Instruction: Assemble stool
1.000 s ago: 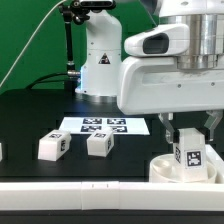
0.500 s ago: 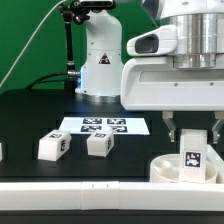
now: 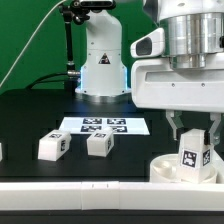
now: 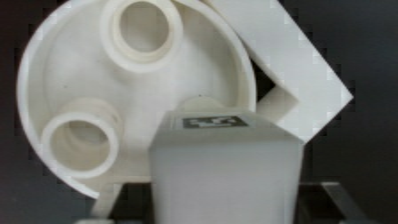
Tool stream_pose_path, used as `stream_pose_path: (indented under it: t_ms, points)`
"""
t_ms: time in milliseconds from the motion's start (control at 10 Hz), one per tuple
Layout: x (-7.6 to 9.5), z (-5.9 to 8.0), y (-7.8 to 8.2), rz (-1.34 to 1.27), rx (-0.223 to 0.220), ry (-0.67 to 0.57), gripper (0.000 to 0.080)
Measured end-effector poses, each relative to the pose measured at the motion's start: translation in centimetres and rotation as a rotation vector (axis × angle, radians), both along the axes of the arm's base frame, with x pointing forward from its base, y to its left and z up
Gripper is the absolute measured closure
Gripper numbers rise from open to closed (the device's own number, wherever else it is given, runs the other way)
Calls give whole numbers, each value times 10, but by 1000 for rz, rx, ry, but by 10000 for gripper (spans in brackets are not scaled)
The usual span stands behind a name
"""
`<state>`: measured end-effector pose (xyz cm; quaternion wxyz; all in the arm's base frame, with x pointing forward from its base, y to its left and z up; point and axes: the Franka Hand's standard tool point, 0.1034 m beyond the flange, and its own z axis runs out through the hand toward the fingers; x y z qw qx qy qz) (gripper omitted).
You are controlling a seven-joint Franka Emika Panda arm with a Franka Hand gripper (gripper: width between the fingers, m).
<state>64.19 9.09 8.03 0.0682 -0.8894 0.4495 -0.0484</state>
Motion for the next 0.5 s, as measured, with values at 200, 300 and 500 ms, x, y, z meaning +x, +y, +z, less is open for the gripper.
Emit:
stream_pose_path:
  t_ms: [200,300,500]
  points:
    - [0,0,1,-110,21,4,462]
    - [0,1,2,-287,63,-1,462]
    - [0,1,7,-556,125,2,462]
